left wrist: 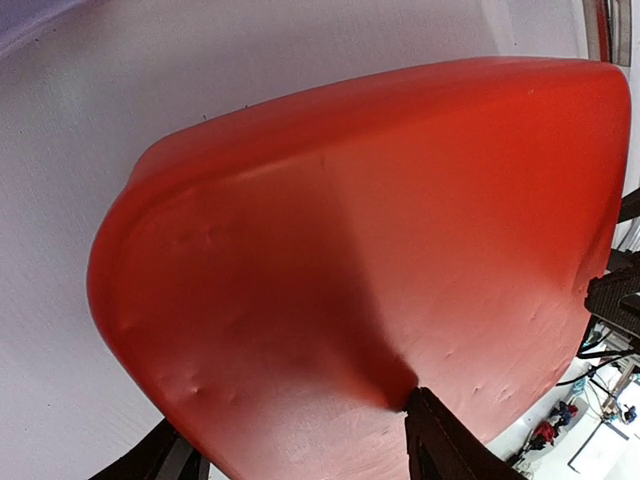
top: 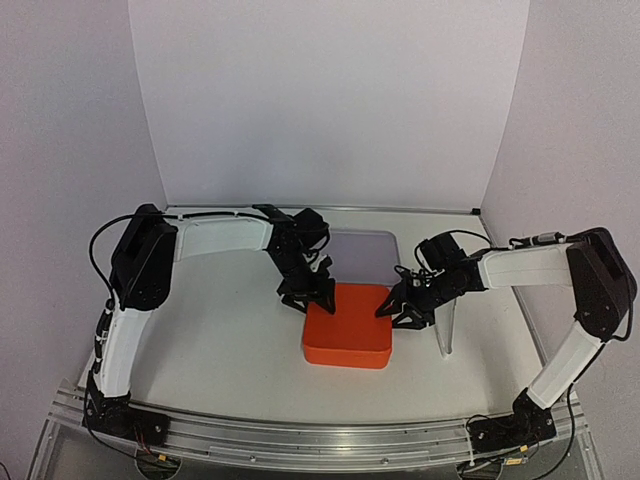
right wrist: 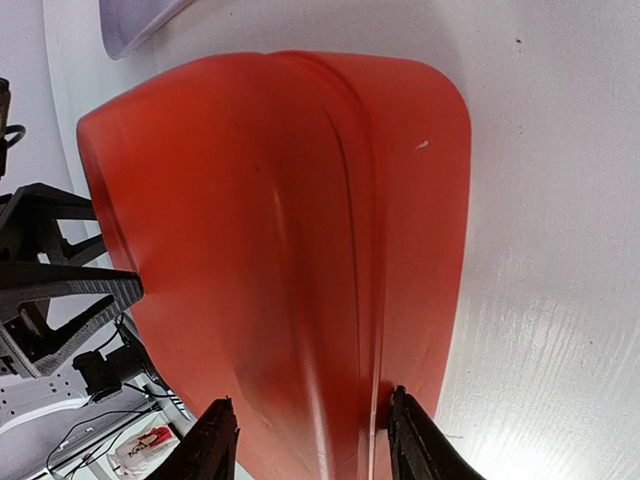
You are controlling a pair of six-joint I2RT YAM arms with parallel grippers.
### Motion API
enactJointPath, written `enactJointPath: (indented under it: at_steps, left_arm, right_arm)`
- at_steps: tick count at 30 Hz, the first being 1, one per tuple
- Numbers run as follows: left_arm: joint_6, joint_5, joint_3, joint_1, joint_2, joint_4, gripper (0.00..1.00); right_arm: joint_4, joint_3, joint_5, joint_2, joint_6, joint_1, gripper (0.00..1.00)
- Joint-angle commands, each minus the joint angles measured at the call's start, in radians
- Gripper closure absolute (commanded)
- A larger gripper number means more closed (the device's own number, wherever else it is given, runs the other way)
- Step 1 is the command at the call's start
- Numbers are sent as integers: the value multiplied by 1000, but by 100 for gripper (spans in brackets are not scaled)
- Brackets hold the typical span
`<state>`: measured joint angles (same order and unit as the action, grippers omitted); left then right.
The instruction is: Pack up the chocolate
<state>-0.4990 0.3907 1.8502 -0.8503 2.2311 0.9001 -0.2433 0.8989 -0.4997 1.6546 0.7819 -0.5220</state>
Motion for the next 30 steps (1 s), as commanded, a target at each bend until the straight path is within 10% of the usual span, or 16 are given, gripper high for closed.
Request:
enactJointPath:
  at_steps: [1, 15, 30]
  left_arm:
    - [-1, -38, 117, -85, 73, 55, 35]
    - [-41, -126, 15, -113, 111, 65, 35]
    - [-86, -164, -146, -85, -8, -88, 29]
  right_arm:
    - [28, 38, -29, 40, 13, -32, 53]
    - [30, -39, 26, 77, 22, -40, 75]
    - [17, -49, 85, 71, -26, -40, 60]
